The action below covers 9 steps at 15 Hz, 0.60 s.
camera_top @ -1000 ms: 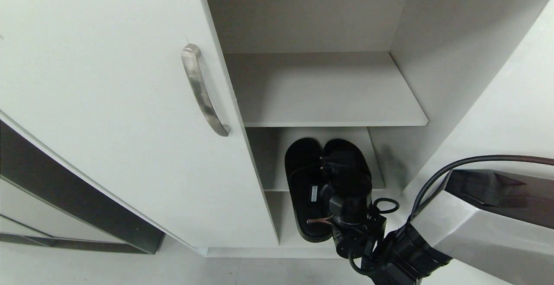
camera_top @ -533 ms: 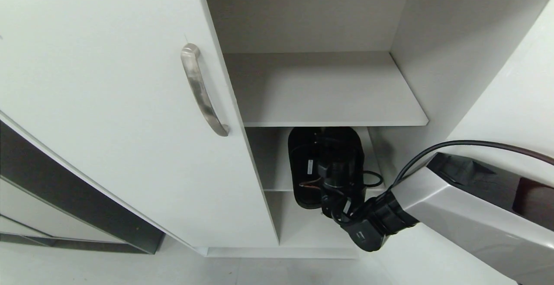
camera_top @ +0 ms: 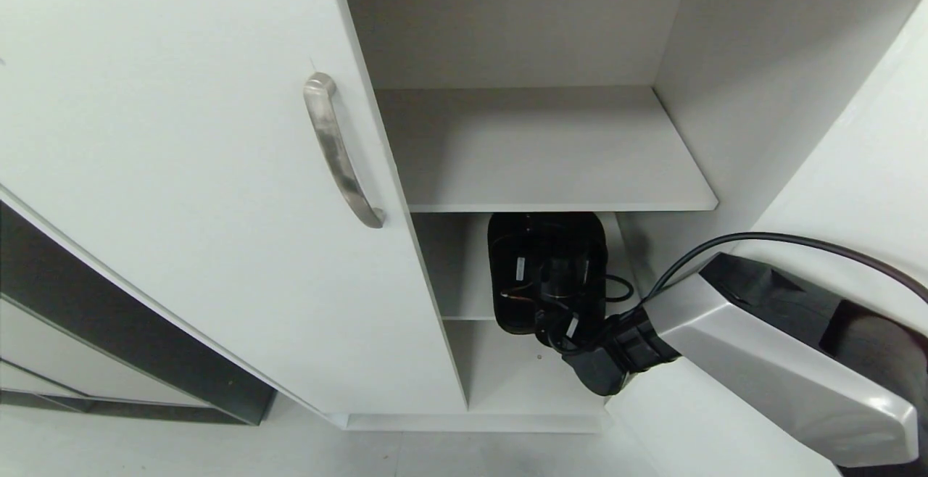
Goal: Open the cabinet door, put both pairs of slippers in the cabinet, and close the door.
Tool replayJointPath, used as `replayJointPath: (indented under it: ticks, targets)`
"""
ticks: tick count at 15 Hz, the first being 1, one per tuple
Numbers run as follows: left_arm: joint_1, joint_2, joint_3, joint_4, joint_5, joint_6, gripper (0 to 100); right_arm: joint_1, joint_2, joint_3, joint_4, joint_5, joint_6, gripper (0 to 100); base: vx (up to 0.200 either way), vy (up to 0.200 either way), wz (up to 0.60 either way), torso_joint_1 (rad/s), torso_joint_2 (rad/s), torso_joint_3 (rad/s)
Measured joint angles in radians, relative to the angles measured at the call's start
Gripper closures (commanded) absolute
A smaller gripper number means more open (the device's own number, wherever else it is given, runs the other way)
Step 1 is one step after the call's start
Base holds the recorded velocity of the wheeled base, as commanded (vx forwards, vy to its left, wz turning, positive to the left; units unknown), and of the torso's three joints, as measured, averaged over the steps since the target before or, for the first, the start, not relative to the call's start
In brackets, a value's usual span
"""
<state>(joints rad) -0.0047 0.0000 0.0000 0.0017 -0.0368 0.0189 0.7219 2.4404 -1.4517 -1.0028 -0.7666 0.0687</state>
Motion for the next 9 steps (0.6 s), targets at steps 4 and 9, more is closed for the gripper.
replayJointPath:
  ticks: [4, 9]
  targets:
    - [0.000, 0.000, 0.000, 0.000, 0.002, -0.002, 100, -0.003, 0.020, -0.021, 0.000, 0.000, 0.000, 0, 0.000, 0.000, 0.00, 0.000, 0.00, 0.000]
    - [0.000, 0.000, 0.000, 0.000, 0.002, -0.002, 100, 0.006, 0.006, 0.030, -0.009, -0.003, 0.000, 0, 0.000, 0.000, 0.00, 0.000, 0.00, 0.000]
